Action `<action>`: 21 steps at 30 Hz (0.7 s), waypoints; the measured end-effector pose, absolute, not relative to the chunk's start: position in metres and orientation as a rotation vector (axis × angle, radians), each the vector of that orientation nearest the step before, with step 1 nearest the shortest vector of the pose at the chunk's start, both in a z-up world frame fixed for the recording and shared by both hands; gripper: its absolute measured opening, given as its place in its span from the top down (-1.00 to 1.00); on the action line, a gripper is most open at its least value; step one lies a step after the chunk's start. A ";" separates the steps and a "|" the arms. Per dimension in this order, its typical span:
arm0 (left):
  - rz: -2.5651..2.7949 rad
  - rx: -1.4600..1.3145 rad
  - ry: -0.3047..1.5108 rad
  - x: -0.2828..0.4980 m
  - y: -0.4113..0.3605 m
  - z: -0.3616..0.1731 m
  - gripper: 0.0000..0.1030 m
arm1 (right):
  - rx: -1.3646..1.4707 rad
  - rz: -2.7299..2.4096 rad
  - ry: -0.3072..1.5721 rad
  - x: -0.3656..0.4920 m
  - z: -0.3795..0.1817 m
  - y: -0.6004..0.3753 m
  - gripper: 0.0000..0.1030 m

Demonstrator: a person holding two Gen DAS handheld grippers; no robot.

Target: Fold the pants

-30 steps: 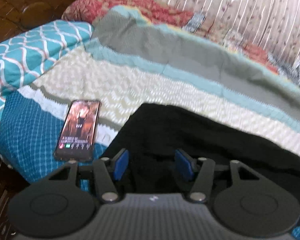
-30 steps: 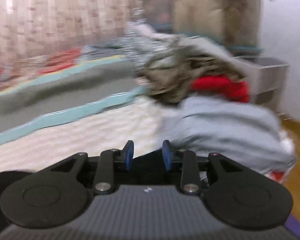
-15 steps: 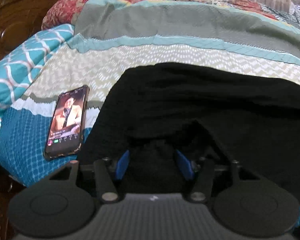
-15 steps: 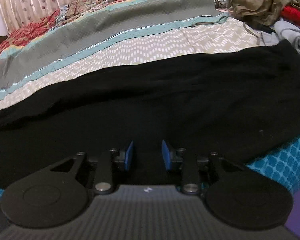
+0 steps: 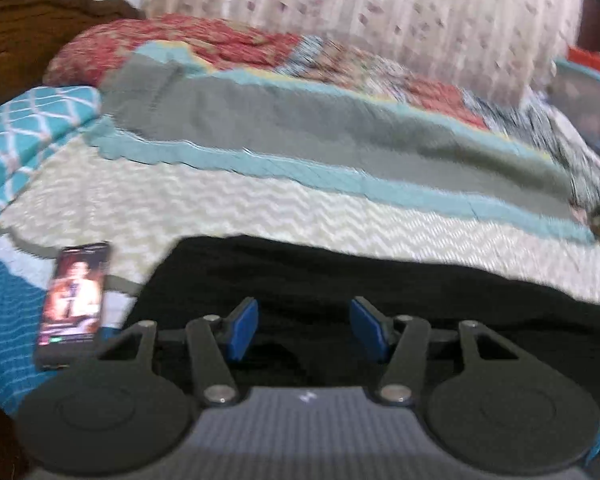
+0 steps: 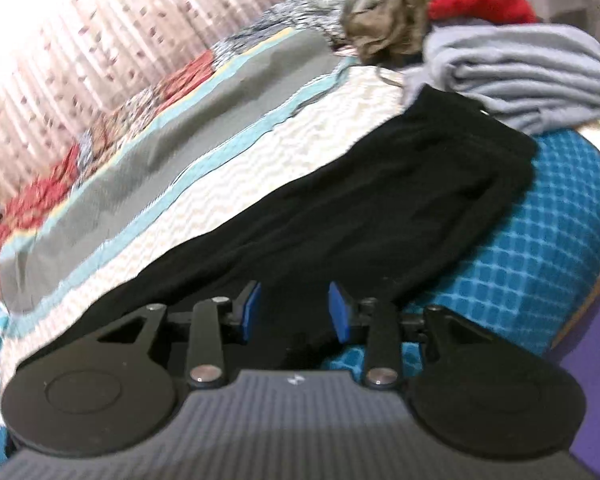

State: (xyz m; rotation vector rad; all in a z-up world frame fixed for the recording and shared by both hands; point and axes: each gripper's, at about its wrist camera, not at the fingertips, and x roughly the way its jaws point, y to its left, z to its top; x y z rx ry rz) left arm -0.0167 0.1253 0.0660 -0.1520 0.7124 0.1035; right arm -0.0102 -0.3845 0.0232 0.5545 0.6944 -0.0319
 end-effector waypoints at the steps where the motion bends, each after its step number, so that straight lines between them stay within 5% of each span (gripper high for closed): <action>1: 0.105 -0.138 0.740 -0.010 0.121 0.058 -0.01 | 0.567 -0.038 0.694 -0.008 0.020 -0.391 0.22; 8: 0.208 -0.014 0.927 0.029 0.130 -0.008 0.07 | 0.686 -0.133 0.633 -0.032 0.012 -0.412 0.20; 21: 0.089 -0.070 0.916 0.026 0.069 0.052 0.03 | 0.859 -0.217 0.503 -0.060 -0.004 -0.477 0.19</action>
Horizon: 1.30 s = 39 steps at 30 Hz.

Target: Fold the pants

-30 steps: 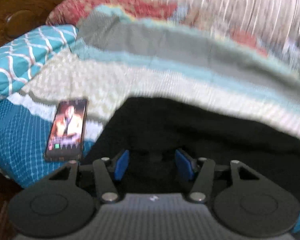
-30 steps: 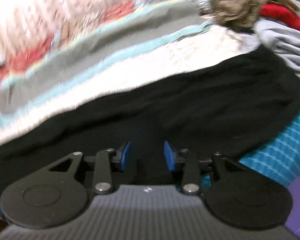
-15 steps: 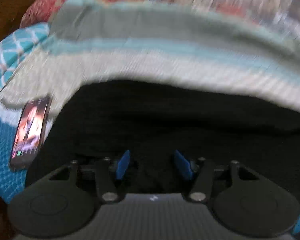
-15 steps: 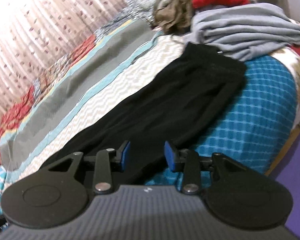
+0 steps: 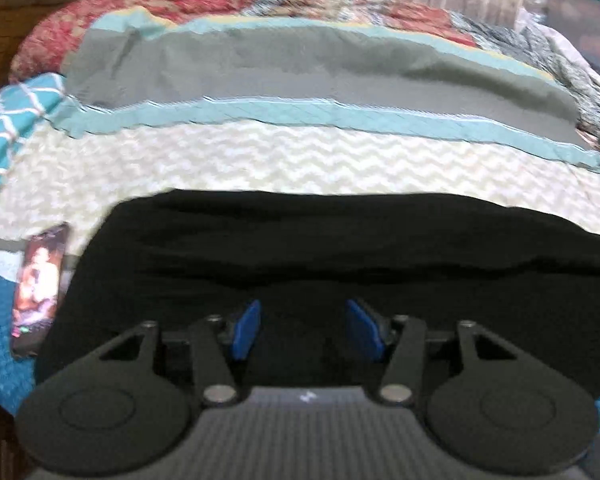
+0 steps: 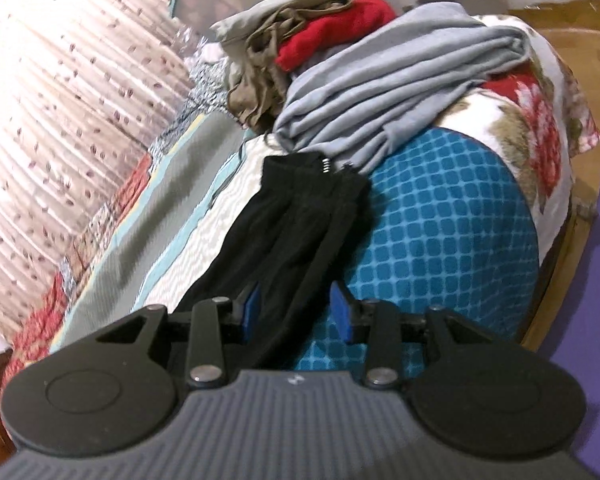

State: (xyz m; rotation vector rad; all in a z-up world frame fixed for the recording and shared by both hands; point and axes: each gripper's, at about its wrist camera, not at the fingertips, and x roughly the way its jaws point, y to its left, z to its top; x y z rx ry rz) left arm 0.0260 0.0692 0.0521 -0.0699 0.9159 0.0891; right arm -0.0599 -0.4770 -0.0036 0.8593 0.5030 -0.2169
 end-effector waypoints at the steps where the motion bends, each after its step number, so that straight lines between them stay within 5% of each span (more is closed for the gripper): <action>1: 0.068 -0.081 0.930 0.027 0.061 0.052 0.03 | 0.869 -0.215 0.497 -0.060 -0.005 -0.481 0.19; 16: 0.059 0.065 1.046 0.027 -0.021 0.029 -0.03 | 0.914 -0.030 0.547 -0.078 -0.002 -0.455 0.19; 39: 0.203 0.005 0.952 -0.008 0.034 0.037 -0.11 | 0.693 0.214 0.726 -0.050 0.034 -0.306 0.18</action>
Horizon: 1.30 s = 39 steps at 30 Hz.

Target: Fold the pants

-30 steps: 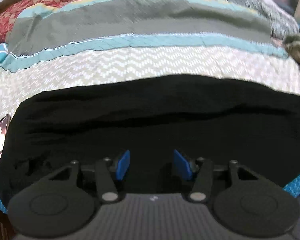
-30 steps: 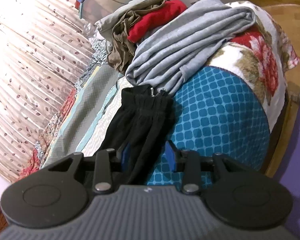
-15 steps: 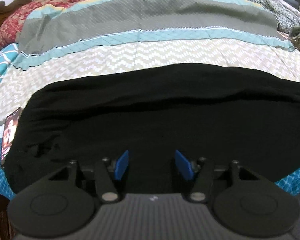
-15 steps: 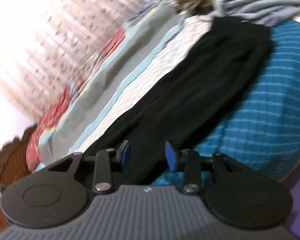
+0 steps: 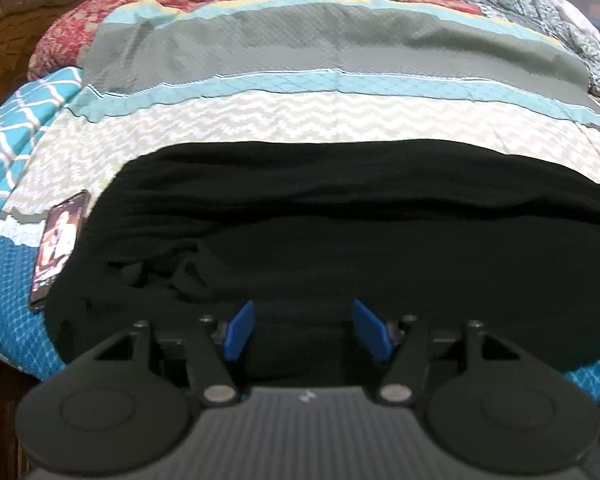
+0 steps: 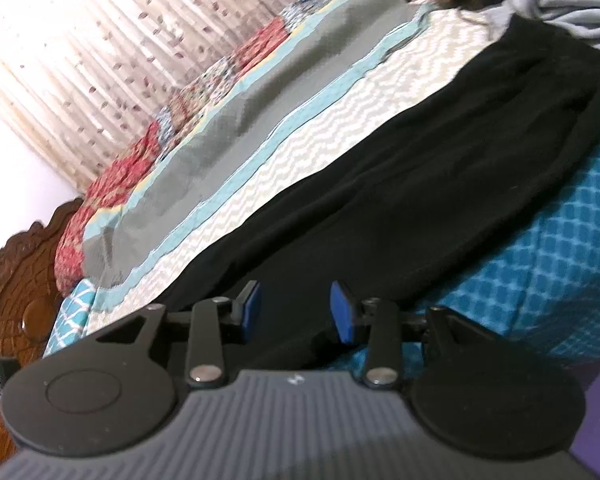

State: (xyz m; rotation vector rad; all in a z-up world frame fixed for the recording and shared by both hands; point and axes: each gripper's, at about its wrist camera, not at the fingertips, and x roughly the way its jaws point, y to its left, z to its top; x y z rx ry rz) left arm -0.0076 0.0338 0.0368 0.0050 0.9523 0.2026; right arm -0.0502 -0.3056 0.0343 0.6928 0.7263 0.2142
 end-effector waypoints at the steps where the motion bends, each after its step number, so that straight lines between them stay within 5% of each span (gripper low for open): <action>1: 0.208 0.010 0.947 -0.008 0.035 0.037 -0.12 | 0.684 0.224 0.731 -0.049 0.035 -0.300 0.18; 17: 0.263 -0.011 0.937 -0.016 0.045 0.035 -0.14 | 0.600 0.404 0.868 -0.038 0.029 -0.236 0.18; 22: 0.276 -0.009 0.921 -0.020 0.043 0.036 -0.56 | 0.580 0.432 0.884 -0.038 0.028 -0.230 0.17; 39: 0.347 -0.084 0.905 -0.039 0.081 0.031 -0.56 | 0.412 0.578 0.938 -0.023 0.034 -0.179 0.16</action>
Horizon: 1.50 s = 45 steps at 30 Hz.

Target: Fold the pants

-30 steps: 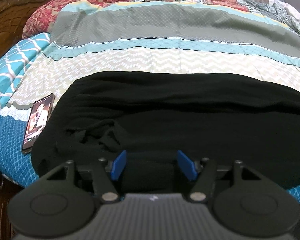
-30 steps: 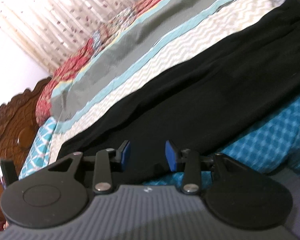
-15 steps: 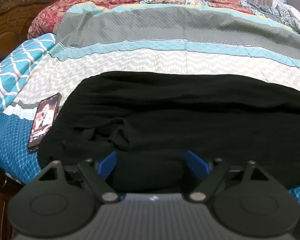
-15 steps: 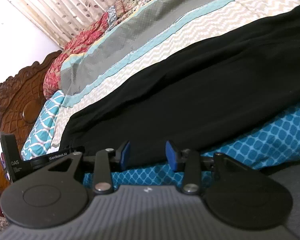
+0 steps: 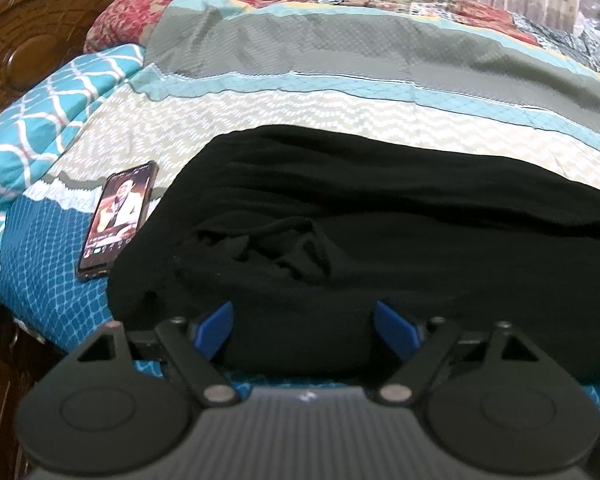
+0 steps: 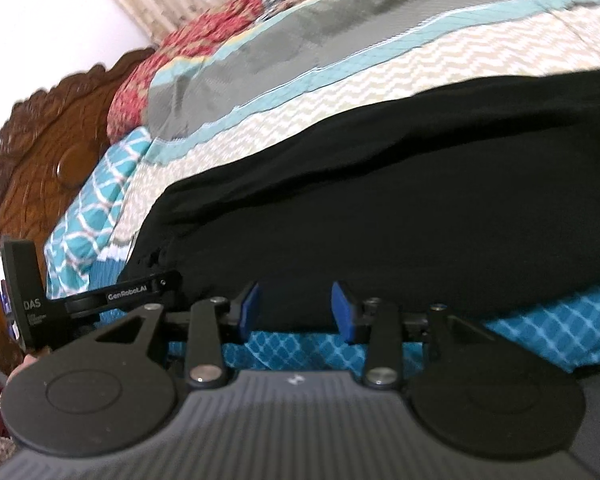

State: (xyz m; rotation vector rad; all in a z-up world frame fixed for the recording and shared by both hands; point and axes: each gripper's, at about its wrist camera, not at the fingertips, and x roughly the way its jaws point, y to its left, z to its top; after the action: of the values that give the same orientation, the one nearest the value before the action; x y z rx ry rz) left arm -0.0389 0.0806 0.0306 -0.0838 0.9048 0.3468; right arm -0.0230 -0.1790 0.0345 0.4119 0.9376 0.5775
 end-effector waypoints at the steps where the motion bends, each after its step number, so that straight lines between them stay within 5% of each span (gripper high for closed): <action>1: 0.348 -0.092 0.905 -0.039 0.083 0.030 -0.56 | 0.398 0.585 0.939 -0.021 0.036 -0.173 0.16; 20: 0.358 -0.189 0.892 -0.050 0.116 0.023 -0.56 | 0.247 0.659 0.992 -0.017 0.035 -0.131 0.16; 45: 0.432 -0.132 0.839 -0.044 0.080 0.040 -0.57 | 0.653 0.204 0.937 -0.010 -0.004 -0.283 0.18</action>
State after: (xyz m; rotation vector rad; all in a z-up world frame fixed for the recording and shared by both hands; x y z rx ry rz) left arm -0.0440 0.0802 0.0403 -0.1319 0.8385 0.4318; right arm -0.0102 -0.2825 -0.0037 0.6528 0.9370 0.2043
